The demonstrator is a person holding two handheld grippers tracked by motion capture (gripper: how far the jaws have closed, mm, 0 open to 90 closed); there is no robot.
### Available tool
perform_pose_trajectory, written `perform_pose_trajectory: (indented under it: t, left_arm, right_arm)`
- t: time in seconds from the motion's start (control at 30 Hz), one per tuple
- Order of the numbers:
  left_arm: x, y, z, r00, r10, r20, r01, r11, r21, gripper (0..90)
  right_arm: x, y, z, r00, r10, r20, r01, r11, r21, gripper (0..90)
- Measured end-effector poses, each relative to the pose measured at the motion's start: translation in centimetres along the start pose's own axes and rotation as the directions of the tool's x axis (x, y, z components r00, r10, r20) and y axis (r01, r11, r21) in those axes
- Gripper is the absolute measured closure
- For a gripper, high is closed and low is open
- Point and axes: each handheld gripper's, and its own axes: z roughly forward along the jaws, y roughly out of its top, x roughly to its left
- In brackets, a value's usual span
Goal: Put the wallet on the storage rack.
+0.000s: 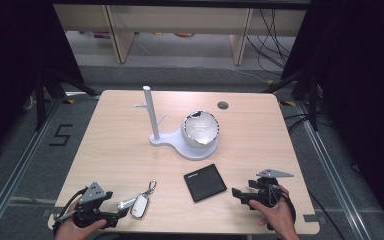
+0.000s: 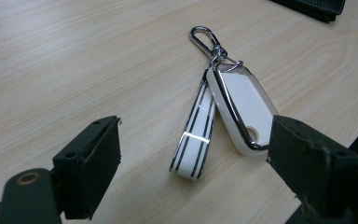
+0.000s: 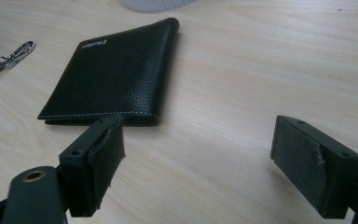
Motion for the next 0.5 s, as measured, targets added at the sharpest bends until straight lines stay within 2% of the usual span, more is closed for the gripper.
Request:
perform_pose_trajectory:
  t: [0.1,0.13,0.17,0.2,0.23,0.33,0.37,0.4,0.5]
  left_arm:
    - [0.0,0.1,-0.1,0.9999,0.015,0.006,-0.015,0.9999,0.006,16.7]
    - [-0.3,0.3,0.1,0.9999,0.006,0.012,-0.006,0.9999,-0.01,16.7]
    - [-0.3,0.3,0.1,0.9999,0.006,0.012,-0.006,0.9999,-0.01,17.0]
    - [-0.5,0.5,0.1,0.9997,0.018,0.016,-0.018,0.9998,-0.007,17.5]
    - [-0.8,0.7,0.1,0.9994,0.025,0.024,-0.025,0.9997,-0.007,17.5]
    - [-1.7,1.5,0.5,0.9975,0.055,0.045,-0.054,0.9983,-0.022,21.1]
    - [-1.9,1.8,0.6,0.9962,0.068,0.054,-0.067,0.9976,-0.019,21.3]
    - [-2.1,2.1,0.7,0.9952,0.081,0.054,-0.08,0.9965,-0.024,21.9]
    - [-2.7,3.1,1.1,0.9926,0.097,0.072,-0.096,0.9951,-0.026,23.4]
  right_arm:
    - [0.0,0.0,-0.1,0.9998,-0.007,0.019,0.007,1.0,0.005,18.4]
    - [0.2,0.0,0.0,0.9998,0.019,-0.001,-0.019,1.0,0.011,19.9]
    - [0.2,0.0,0.0,0.9998,0.019,-0.001,-0.019,1.0,0.011,19.9]
    - [-0.1,0.2,0.0,0.9999,-0.012,-0.009,0.012,1.0,0.003,20.3]
    - [-0.1,0.2,0.0,0.9999,-0.012,-0.009,0.012,1.0,0.003,20.3]
    - [0.0,0.5,-0.1,0.9999,0.0,-0.015,0.0,1.0,0.018,22.3]
    - [0.2,0.5,0.0,0.9994,0.024,-0.025,-0.024,1.0,0.009,23.0]
    - [0.1,0.7,-0.2,0.9999,-0.017,0.002,0.017,1.0,0.014,23.0]
    - [-0.2,0.9,-0.1,0.9997,-0.022,-0.003,0.022,1.0,0.013,22.3]
